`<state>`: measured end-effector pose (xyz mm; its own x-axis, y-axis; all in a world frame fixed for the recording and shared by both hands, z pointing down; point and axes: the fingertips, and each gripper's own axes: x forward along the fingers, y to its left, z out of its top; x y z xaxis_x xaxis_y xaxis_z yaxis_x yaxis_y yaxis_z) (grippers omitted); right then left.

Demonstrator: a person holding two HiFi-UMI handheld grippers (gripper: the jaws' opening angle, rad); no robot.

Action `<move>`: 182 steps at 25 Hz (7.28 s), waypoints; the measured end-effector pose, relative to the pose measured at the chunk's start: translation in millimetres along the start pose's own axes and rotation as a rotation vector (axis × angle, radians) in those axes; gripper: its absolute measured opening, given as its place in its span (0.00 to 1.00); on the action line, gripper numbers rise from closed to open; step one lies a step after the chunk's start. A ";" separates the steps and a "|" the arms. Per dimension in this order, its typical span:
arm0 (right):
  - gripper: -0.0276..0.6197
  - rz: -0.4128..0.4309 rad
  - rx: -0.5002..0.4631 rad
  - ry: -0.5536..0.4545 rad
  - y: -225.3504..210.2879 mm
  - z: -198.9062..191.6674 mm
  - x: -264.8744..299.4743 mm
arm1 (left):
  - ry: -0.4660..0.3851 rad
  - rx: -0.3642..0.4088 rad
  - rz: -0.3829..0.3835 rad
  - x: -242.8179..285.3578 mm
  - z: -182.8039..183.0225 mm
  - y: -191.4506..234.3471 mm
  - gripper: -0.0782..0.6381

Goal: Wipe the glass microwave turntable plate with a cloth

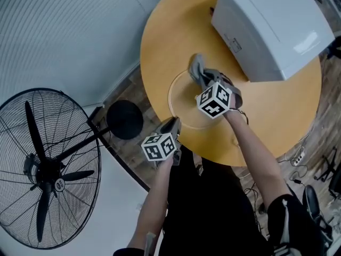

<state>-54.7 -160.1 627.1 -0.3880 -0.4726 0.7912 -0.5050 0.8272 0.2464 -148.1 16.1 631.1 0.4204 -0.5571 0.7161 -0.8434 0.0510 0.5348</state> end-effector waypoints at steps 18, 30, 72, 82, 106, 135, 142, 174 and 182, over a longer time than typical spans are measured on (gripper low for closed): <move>0.08 0.383 -0.132 -0.094 140.7 41.1 -15.0 | -0.034 0.014 0.027 -1.8 0.0 0.1 0.20; 0.08 0.451 0.084 -0.020 169.7 -2.6 -53.5 | -0.044 0.008 0.041 -2.1 -0.2 0.8 0.19; 0.08 0.113 0.266 -0.033 10.7 -43.9 -34.6 | -0.045 0.045 0.048 -1.4 0.0 -1.2 0.19; 0.08 0.143 0.147 -0.048 42.1 6.6 -8.7 | -0.053 0.044 0.056 -1.0 0.4 -1.1 0.19; 0.09 0.395 -0.039 -0.055 141.6 -52.0 -77.4 | -0.050 0.089 0.080 -0.7 0.0 -0.8 0.19; 0.07 0.247 0.017 -0.105 115.7 -28.8 -56.5 | -0.055 0.100 0.084 -0.1 -0.4 -0.3 0.19; 0.08 0.340 -0.122 -0.168 161.8 -0.8 -48.9 | -0.062 0.107 0.093 -0.8 -0.5 -0.5 0.19; 0.08 0.301 -0.154 -0.106 116.0 5.1 -30.1 | -0.065 0.116 0.079 -0.8 -0.7 -1.8 0.20; 0.08 0.395 0.106 -0.143 132.7 -2.5 -77.3 | -0.072 0.101 0.067 2.6 -0.8 -1.3 0.20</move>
<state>-89.8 -13.1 600.1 -0.6667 -0.1696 0.7258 -0.3695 0.9209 -0.1242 -145.6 15.3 632.6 0.3395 -0.6138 0.7127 -0.8999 0.0085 0.4360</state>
